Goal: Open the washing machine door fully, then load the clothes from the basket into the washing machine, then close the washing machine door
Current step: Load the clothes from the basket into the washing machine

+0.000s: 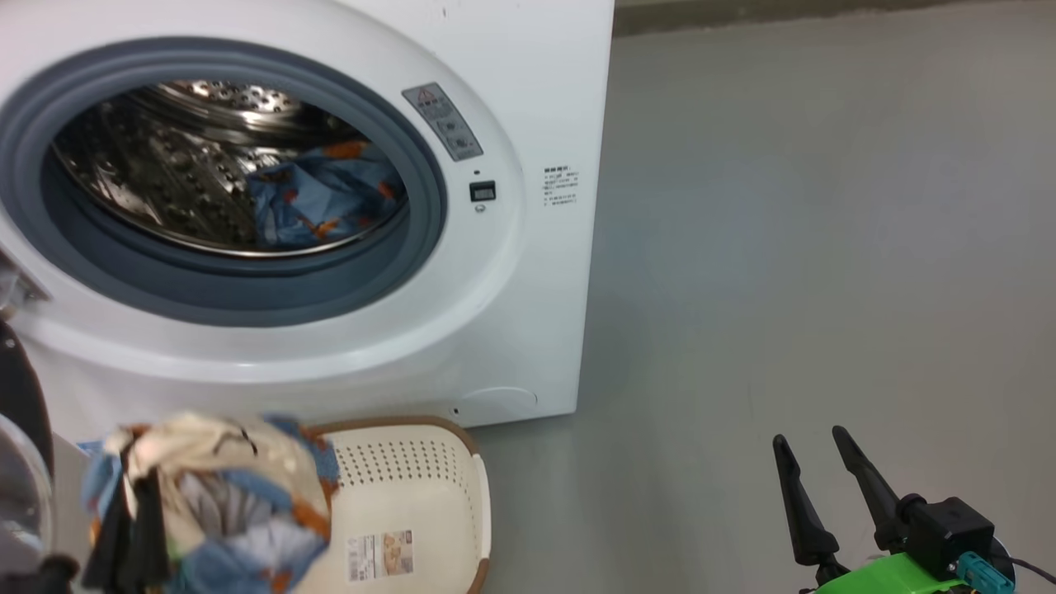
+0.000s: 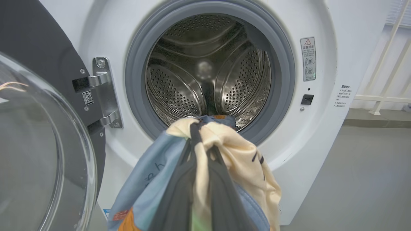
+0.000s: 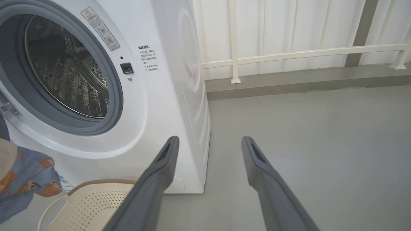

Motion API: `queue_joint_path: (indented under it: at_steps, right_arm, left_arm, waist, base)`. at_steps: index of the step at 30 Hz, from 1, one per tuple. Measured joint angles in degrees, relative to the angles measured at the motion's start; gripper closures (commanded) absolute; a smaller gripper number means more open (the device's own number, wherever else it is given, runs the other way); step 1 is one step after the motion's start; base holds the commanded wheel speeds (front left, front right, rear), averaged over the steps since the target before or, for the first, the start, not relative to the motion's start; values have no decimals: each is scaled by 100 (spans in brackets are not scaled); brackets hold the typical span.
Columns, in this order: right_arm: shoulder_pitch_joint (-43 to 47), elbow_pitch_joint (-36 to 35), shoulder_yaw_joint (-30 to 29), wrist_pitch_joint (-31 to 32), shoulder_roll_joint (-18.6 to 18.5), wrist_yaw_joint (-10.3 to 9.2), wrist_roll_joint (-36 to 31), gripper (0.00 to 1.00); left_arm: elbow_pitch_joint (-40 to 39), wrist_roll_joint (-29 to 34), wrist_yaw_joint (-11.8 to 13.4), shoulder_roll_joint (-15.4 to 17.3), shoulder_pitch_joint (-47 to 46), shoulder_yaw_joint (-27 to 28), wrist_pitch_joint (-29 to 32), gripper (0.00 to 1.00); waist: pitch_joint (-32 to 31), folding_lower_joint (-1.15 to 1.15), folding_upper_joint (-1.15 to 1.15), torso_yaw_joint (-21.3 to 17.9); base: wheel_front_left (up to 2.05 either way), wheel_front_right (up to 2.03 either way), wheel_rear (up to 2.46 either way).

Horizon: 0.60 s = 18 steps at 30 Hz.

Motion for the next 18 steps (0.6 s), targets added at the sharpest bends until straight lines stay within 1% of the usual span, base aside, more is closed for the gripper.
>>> queue_joint_path:
  at_steps: [6,9,18]
  right_arm:
    - [-59,-104,53,0,0,0,35,0]
    - [-169,-174,122,0,-1,0,74,0]
    - [-488,-388,314,0,-3,0,131,0]
  left_arm:
    - [7,-194,0,186,-722,3,0,100]
    - [23,-216,0,363,-1121,-48,0,100]
    - [126,-380,0,801,-2479,29,-1,100]
  waist:
    - [323,0,0,-59]
    - [524,0,0,-97]
    - [1217,0,0,-249]
  base:
    - [0,0,0]
    - [0,0,0]
    - [0,0,0]
